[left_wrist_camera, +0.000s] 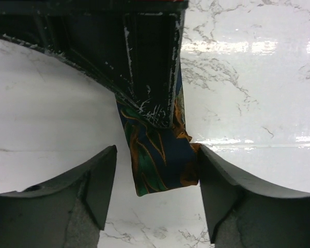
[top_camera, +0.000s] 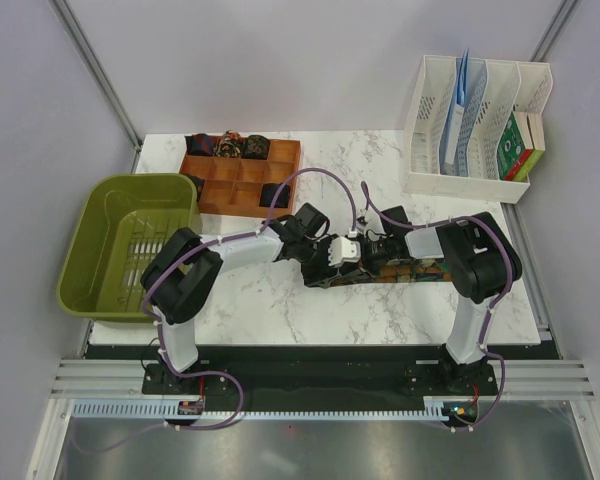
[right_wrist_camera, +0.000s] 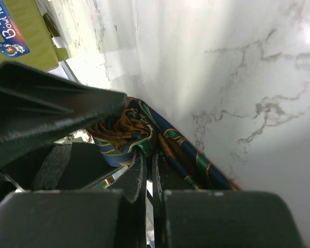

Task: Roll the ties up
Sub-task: Roll the tie at the center of the board.

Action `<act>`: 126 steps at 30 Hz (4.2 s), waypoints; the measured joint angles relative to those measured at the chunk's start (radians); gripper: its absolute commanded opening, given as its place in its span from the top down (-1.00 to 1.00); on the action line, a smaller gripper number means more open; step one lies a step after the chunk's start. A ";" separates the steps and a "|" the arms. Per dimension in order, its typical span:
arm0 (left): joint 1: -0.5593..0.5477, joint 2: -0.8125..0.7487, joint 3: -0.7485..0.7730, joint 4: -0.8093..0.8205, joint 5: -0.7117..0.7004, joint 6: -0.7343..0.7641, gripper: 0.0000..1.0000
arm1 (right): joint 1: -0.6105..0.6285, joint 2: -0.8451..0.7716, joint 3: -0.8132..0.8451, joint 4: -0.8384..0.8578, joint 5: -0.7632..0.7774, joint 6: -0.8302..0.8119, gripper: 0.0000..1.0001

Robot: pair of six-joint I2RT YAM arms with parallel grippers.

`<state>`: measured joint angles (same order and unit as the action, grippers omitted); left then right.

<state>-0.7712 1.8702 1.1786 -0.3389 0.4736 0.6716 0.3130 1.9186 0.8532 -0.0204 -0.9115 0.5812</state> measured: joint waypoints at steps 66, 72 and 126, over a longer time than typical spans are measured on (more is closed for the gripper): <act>0.017 -0.053 -0.052 -0.047 -0.050 0.000 -0.66 | -0.023 -0.007 0.053 -0.130 0.053 -0.100 1.00; 0.017 -0.031 -0.034 -0.009 -0.049 -0.030 -0.13 | -0.023 -0.007 0.053 -0.130 0.053 -0.099 1.00; -0.108 0.164 0.282 -0.301 -0.206 -0.009 0.31 | -0.071 -0.123 0.146 -0.312 0.060 -0.134 -0.09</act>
<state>-0.8791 2.0342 1.4605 -0.6395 0.2676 0.6624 0.2420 1.7958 0.9993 -0.3321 -0.8513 0.4473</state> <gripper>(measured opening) 0.378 0.538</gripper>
